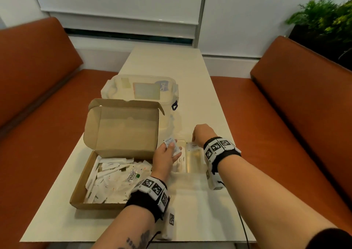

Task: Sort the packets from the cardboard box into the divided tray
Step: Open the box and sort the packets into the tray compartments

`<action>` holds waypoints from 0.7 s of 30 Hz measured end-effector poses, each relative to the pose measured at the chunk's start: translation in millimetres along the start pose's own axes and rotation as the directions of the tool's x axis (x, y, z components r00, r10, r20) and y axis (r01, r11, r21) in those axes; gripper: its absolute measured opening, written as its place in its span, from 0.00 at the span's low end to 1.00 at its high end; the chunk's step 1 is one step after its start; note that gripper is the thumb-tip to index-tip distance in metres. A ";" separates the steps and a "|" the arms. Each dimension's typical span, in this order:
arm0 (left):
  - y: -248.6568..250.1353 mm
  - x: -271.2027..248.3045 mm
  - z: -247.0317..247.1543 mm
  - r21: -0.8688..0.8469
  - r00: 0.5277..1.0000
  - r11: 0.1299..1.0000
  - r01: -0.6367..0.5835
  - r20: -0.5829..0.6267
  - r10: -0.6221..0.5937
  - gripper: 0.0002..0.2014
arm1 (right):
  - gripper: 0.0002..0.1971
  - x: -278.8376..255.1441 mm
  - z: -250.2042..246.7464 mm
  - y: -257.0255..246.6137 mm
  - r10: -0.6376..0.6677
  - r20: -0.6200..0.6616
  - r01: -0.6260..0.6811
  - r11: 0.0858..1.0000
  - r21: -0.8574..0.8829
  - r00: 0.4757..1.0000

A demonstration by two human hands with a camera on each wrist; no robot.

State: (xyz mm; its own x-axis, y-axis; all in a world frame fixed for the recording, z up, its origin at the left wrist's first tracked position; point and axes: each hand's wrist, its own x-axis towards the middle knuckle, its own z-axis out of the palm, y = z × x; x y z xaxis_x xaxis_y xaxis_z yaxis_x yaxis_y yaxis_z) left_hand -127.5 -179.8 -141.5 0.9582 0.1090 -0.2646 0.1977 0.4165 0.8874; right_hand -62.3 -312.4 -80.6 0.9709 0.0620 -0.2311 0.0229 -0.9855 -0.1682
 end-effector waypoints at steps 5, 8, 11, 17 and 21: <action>-0.3 0.3 -0.8 0.034 1.000 0.999 0.011 0.017 -0.012 0.09 | 0.12 5.8 3.7 -2.5 0.026 0.044 -0.024 0.999 -0.046 0.999; -1.5 1.6 -1.9 0.064 1.000 0.998 0.002 0.024 -0.003 0.09 | 0.13 7.3 6.4 -0.4 0.032 0.064 -0.029 0.998 -0.049 0.997; -1.9 1.4 -2.2 0.076 1.000 0.997 0.002 0.026 -0.004 0.09 | 0.13 7.8 9.2 -0.6 0.054 0.075 -0.051 0.998 -0.044 0.996; 0.5 1.5 -1.7 0.103 0.999 0.995 0.009 0.029 -0.012 0.09 | 0.13 6.7 7.4 -0.4 0.072 0.062 -0.073 0.997 0.014 0.995; 2.3 2.0 -1.2 0.139 0.999 0.990 0.017 0.032 -0.022 0.11 | 0.10 0.5 4.6 -0.7 0.068 0.004 -0.068 0.976 0.205 0.998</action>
State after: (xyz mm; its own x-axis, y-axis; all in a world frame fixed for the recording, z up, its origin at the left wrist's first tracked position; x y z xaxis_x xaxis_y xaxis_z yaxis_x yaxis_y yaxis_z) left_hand -125.4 -177.5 -140.4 0.9597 0.0708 -0.2719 0.2412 0.2888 0.9265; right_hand -62.9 -311.0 -85.0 0.9694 -0.0050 -0.2455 -0.0921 -0.9341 -0.3448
